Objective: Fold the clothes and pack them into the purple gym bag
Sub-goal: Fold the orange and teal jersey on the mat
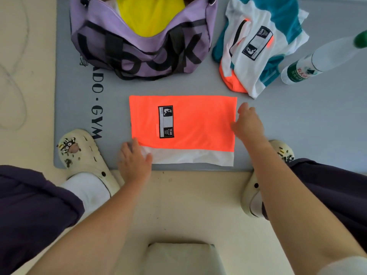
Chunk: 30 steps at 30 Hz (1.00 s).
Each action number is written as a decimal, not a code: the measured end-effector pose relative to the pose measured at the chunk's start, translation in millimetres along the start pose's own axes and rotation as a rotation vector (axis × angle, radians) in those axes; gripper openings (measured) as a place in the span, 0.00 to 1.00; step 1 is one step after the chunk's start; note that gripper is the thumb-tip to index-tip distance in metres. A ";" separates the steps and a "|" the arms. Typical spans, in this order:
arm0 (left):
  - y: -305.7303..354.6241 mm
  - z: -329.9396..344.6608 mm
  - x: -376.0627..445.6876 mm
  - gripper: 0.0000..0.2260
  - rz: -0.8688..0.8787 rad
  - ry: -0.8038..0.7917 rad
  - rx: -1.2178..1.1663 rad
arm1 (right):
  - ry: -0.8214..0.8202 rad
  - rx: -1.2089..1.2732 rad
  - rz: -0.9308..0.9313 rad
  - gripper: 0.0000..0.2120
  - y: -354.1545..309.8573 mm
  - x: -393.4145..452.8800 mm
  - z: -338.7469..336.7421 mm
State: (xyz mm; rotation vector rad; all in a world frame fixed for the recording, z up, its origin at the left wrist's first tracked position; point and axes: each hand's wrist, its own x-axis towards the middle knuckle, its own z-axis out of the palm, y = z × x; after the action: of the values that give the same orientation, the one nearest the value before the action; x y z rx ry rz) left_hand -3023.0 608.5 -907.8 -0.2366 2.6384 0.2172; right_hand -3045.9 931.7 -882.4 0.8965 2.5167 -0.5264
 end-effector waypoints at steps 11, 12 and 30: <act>45.1 -1.0 22.8 0.25 0.246 0.100 0.001 | -0.075 -0.243 -0.483 0.24 -114.1 52.1 33.6; 43.8 2.4 26.1 0.27 0.210 0.039 0.008 | -0.107 -0.282 -0.469 0.24 -113.4 54.7 33.9; 96.1 -18.3 63.2 0.28 0.486 0.027 -0.126 | -0.644 0.022 0.198 0.24 4.8 -16.2 57.2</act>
State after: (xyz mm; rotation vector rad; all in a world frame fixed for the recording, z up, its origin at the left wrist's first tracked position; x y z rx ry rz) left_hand -3105.9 690.3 -911.2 0.3701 2.6703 0.5419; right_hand -3016.8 899.8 -923.4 0.8096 1.8268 -0.6540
